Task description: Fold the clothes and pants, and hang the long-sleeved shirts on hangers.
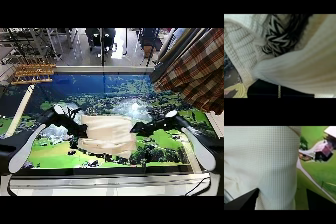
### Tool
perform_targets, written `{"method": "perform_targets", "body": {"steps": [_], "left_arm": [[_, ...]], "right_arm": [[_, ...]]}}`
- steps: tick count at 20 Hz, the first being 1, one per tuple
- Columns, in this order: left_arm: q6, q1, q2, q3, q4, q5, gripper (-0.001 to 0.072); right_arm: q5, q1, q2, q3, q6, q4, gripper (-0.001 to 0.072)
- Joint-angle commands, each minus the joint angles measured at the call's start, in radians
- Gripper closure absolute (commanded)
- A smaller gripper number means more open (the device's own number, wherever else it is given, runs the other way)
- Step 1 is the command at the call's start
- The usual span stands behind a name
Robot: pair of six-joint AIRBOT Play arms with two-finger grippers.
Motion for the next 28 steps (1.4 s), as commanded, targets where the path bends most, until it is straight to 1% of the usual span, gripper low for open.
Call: {"method": "perform_targets", "body": {"steps": [1, 2, 3, 4, 5, 6, 8, 11, 13, 14, 16, 18, 22, 24, 25, 27, 28], "left_arm": [[-0.01, 0.005, -0.011, 0.0, 0.008, -0.038, 0.0686], [-0.006, 0.005, -0.011, 0.0, 0.003, -0.047, 0.0686], [-0.006, 0.006, -0.007, 0.0, 0.003, -0.059, 0.0686], [0.005, 0.009, 0.002, 0.0, 0.002, -0.08, 0.0686], [0.018, 0.011, 0.021, 0.0, 0.003, -0.107, 0.0686], [0.028, 0.013, 0.05, 0.0, 0.003, -0.134, 0.0686], [0.033, 0.02, 0.135, 0.0, 0.004, -0.178, 0.0686], [0.055, 0.032, 0.291, 0.0, 0.004, -0.216, 0.0686], [0.063, 0.04, 0.379, 0.0, 0.004, -0.232, 0.0686], [0.078, 0.042, 0.413, 0.0, 0.004, -0.242, 0.0686], [0.08, 0.046, 0.463, 0.0, 0.005, -0.27, 0.0685], [0.08, 0.046, 0.486, 0.0, 0.008, -0.292, 0.0685], [0.079, 0.043, 0.488, 0.0, 0.007, -0.297, 0.0685], [0.079, 0.043, 0.488, 0.0, 0.006, -0.297, 0.0685], [0.079, 0.044, 0.488, 0.0, 0.006, -0.298, 0.0685], [0.08, 0.044, 0.488, 0.0, 0.007, -0.31, 0.0686], [0.08, 0.044, 0.488, 0.0, 0.007, -0.312, 0.0685]], "right_arm": [[0.099, 0.068, -0.146, 0.077, -0.072, 0.101, 0.0012], [0.1, 0.104, -0.159, 0.098, -0.085, 0.109, 0.0135], [0.094, 0.132, -0.158, 0.121, -0.103, 0.127, 0.0436], [0.105, 0.152, -0.156, 0.157, -0.104, 0.156, 0.062], [0.132, 0.156, -0.148, 0.197, -0.1, 0.18, 0.0653], [0.148, 0.152, -0.126, 0.237, -0.046, 0.174, 0.0681], [0.142, 0.105, -0.043, 0.272, 0.043, 0.117, 0.0682], [0.143, -0.055, 0.124, 0.272, 0.103, 0.047, 0.0684], [0.128, -0.225, 0.227, 0.272, 0.154, 0.005, 0.0684], [0.113, -0.316, 0.264, 0.271, 0.186, -0.003, 0.0684], [0.064, -0.52, 0.333, 0.239, 0.235, -0.005, 0.0684], [0.016, -0.728, 0.408, 0.138, 0.235, -0.01, 0.0685], [-0.134, -1.116, 0.536, -0.183, 0.191, -0.047, 0.0685], [-0.139, -1.257, 0.537, -0.298, 0.159, -0.132, 0.0684], [-0.151, -1.312, 0.536, -0.338, 0.155, -0.208, 0.0684], [-0.156, -1.392, 0.536, -0.373, 0.156, -0.342, 0.0683], [-0.156, -1.41, 0.537, -0.372, 0.163, -0.385, 0.068]]}}
